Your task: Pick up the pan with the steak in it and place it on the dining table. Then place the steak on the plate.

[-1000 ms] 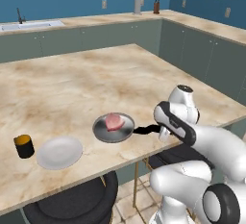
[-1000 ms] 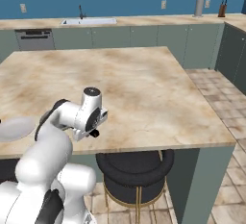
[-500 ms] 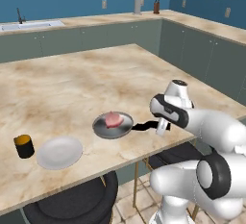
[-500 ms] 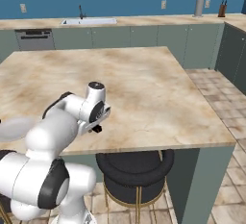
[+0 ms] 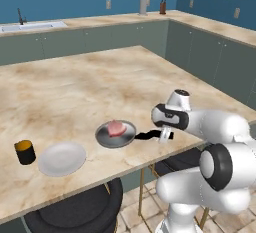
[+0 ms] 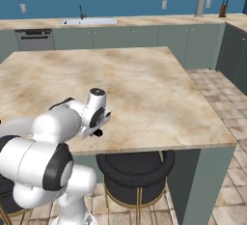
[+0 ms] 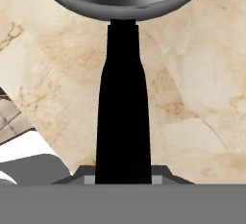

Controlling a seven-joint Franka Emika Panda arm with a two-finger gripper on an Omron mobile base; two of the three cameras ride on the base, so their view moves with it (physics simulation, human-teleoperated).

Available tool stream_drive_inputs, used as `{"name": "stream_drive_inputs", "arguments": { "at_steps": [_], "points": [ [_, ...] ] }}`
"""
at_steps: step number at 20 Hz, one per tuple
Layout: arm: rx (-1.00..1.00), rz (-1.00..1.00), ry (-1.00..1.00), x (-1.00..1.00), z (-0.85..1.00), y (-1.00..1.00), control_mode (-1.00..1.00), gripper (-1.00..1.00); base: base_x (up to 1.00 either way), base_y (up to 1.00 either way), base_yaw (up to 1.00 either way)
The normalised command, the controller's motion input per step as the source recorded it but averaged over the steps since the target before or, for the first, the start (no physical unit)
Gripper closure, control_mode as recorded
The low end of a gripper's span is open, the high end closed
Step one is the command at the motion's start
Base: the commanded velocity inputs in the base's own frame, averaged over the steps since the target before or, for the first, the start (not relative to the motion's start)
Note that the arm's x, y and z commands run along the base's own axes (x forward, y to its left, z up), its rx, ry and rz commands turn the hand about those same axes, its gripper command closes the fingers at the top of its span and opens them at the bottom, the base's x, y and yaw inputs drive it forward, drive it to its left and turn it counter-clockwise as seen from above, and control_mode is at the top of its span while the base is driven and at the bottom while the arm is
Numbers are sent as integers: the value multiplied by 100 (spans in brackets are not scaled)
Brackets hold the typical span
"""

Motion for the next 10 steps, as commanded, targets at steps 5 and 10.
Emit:
{"name": "stream_drive_inputs", "arguments": {
  "at_steps": [5, 10],
  "points": [
    [0, 0, -1, 17, -33, 19, -100, 100, 0, 0, 0],
    [-1, 0, -4, 0, -38, 41, -100, 100, 0, 0, 0]
  ]
}}
